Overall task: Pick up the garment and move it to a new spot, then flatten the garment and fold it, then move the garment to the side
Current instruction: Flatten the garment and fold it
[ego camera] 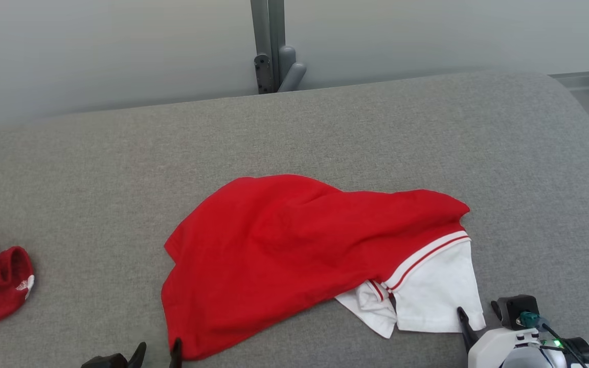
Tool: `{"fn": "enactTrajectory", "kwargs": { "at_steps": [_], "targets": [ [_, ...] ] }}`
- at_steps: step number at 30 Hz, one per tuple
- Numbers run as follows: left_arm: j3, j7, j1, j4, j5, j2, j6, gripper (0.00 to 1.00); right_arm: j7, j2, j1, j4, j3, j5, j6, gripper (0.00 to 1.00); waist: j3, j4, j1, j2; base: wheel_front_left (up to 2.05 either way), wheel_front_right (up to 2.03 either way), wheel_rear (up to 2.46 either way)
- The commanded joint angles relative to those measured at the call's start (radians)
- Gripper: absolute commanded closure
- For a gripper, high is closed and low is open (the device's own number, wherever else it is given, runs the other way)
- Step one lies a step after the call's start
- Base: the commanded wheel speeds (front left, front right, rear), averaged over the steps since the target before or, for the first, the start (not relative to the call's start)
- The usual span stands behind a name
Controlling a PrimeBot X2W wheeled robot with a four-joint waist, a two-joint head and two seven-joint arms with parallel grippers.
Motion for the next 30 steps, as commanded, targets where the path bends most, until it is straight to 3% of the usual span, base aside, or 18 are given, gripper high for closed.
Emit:
{"fn": "enactTrajectory", "kwargs": {
  "at_steps": [1,20,21,22,23,24,25,30],
  "targets": [
    [-0.004,0.009,-0.018,0.004,-0.011,-0.003,-0.001,0.00,0.004,0.008,-0.012,0.025,0.015,0.016,-0.001,0.00,0.007,0.001,0.0000,0.0034,0.00,0.00,0.00],
    [-0.094,0.098,-0.048,0.036,-0.136,-0.009,-0.003,0.00,-0.002,0.000,-0.064,0.150,0.137,0.107,0.005,0.00,0.014,0.006,0.0000,0.0034,0.00,0.00,0.00],
    [-0.100,0.094,-0.052,0.046,-0.146,-0.009,-0.003,0.14,0.000,0.000,-0.065,0.153,0.143,0.114,0.005,0.27,0.014,0.005,0.0000,0.0034,0.00,0.00,0.00],
    [-0.107,0.091,-0.058,0.056,-0.153,-0.009,-0.003,0.50,0.001,0.002,-0.065,0.154,0.153,0.124,0.005,0.58,0.013,0.005,0.0000,0.0034,0.00,0.00,0.00],
    [-0.115,0.087,-0.065,0.063,-0.168,-0.009,-0.003,0.64,0.001,0.001,-0.066,0.154,0.162,0.134,0.005,0.85,0.013,0.005,0.0000,0.0034,0.00,0.00,0.00],
    [-0.115,0.087,-0.065,0.063,-0.168,-0.009,-0.003,0.64,0.001,0.001,-0.066,0.154,0.162,0.134,0.005,0.85,0.013,0.005,0.0000,0.0034,0.00,0.00,0.00],
    [-0.122,0.084,-0.071,0.070,-0.183,-0.010,-0.003,1.00,0.005,0.000,-0.068,0.154,0.173,0.150,0.005,1.00,0.014,0.005,0.0000,0.0034,0.00,0.00,0.00],
    [-0.159,0.080,-0.096,0.051,-0.274,0.015,-0.003,1.00,0.008,-0.038,-0.088,0.091,0.197,0.247,0.002,1.00,0.017,-0.004,0.0000,0.0034,0.00,0.00,0.00]
  ]
}}
